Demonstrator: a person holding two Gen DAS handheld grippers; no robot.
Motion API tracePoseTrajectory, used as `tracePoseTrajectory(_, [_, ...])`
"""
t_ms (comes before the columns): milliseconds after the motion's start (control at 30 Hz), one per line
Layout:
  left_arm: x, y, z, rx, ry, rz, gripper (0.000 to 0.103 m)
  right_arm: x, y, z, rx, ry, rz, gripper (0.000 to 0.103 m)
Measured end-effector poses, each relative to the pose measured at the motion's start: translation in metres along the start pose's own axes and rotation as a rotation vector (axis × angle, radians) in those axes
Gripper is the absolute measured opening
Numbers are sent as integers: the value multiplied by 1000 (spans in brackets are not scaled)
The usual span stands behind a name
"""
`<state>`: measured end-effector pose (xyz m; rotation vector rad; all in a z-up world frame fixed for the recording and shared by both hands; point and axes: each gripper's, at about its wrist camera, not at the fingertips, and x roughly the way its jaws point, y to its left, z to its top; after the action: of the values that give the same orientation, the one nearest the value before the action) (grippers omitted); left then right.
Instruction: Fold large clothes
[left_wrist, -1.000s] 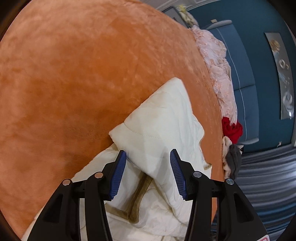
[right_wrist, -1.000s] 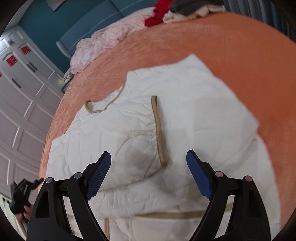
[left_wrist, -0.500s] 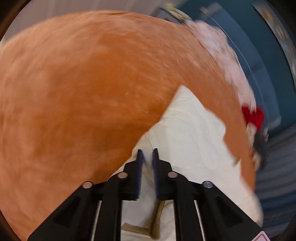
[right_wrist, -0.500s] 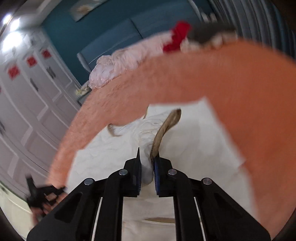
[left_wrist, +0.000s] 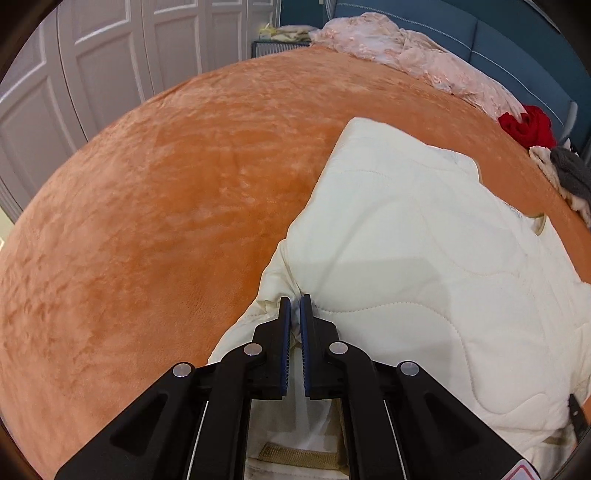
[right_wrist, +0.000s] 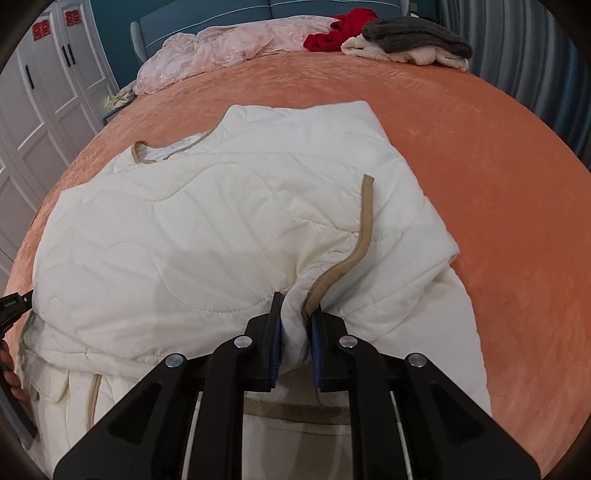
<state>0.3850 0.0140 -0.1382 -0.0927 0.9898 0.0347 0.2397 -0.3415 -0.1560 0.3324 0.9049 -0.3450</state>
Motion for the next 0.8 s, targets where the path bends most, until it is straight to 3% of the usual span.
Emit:
tracePoseTrajectory(67, [-6, 1, 1, -9, -14, 6, 8, -10, -5, 1, 14, -2, 13, 20])
tracePoseTrajectory(133, [-17, 5, 2, -20, -11, -10, 9, -23, -11, 3, 30, -20, 2, 37])
tracePoseTrajectory(167, [-25, 8, 3, -17, -11, -22, 9, -39, -17, 3, 39, -49, -32, 40])
tracePoseTrajectory(367, [-76, -4, 20, 74, -112, -45, 9, -83, -9, 28, -7, -186, -37, 42])
tracePoseTrajectory(533, [-68, -57, 37, 122, -123, -132, 11, -49, 30, 53, -98, -182, -12, 42])
tracePoseTrajectory(567, [-56, -70, 35, 143, -107, -132, 15, -40, 35, 53, -112, -166, -10, 42])
tracePoseTrajectory(700, [-4, -93, 14, 203, -33, -64, 16, 10, 42, 36, -165, -68, -32, 42])
tracePoseTrajectory(800, [6, -92, -2, 204, -79, -76, 16, 25, 31, 19, -168, -82, -4, 42])
